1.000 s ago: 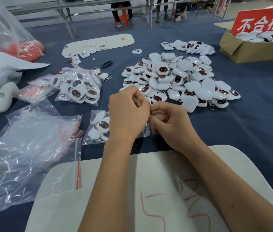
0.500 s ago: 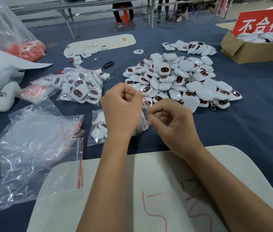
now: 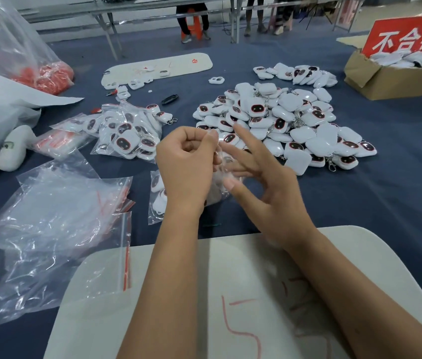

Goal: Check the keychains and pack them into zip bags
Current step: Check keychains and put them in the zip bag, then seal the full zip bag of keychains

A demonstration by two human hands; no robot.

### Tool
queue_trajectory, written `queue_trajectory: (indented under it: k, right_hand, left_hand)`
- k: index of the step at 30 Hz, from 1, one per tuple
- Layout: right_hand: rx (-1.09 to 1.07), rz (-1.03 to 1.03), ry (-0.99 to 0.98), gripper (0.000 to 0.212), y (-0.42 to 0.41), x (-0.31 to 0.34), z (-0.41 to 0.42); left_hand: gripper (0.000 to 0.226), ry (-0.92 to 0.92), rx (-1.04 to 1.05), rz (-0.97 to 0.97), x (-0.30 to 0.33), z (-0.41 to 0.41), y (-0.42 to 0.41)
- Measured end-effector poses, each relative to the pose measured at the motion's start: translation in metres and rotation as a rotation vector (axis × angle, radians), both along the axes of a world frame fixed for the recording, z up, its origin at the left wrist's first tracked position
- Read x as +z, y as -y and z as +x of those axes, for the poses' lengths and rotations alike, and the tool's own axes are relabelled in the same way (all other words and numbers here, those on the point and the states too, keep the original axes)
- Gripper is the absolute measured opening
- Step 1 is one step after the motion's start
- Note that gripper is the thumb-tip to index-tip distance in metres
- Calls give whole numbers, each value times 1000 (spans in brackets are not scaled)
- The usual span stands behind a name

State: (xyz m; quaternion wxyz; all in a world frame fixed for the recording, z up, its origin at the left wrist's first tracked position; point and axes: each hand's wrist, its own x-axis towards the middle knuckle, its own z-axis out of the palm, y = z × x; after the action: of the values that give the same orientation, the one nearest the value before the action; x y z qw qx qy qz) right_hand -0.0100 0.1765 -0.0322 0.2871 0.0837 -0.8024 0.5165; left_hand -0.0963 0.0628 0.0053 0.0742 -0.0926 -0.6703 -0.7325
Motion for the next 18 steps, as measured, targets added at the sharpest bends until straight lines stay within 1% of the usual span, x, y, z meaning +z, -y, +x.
queue_trajectory:
  k: [3, 4, 5, 6, 8, 9, 10, 11, 15, 16, 18]
  right_hand:
    - [-269, 56, -254, 60, 0, 1, -1]
    - [-350, 65, -291, 57, -2, 1, -1]
    - [-394, 53, -277, 56, -5, 0, -2]
    - [-397, 19, -212, 60, -6, 0, -2]
    - [-284, -95, -2, 74, -4, 0, -3]
    - [-205, -143, 64, 76, -1, -1, -3]
    - [-144, -174, 79, 72, 1, -2, -4]
    - [-122, -190, 58, 62, 3, -3, -5]
    - [-243, -147, -55, 14, 2, -3, -5]
    - [-266, -148, -70, 9, 0, -3, -5]
    - [-297, -206, -80, 18, -3, -4, -6]
  left_hand:
    - [15, 18, -3, 109, 5, 2, -4]
    - [15, 24, -7, 152, 7, 3, -5]
    - [16, 31, -19, 199, 9, 3, -6]
    - [17, 38, -36, 251, 12, 4, -7]
    - [18, 55, -76, 364, 16, 6, -10]
    - [18, 67, -97, 419, 19, 7, -11]
    - [17, 77, -119, 466, 22, 9, -11]
    - [16, 82, -147, 504, 24, 11, -12]
    - [18, 34, -263, 585, 32, 14, -11]
    - [17, 6, -289, 578, 33, 14, -11]
    - [16, -45, -317, 519, 32, 14, -11]
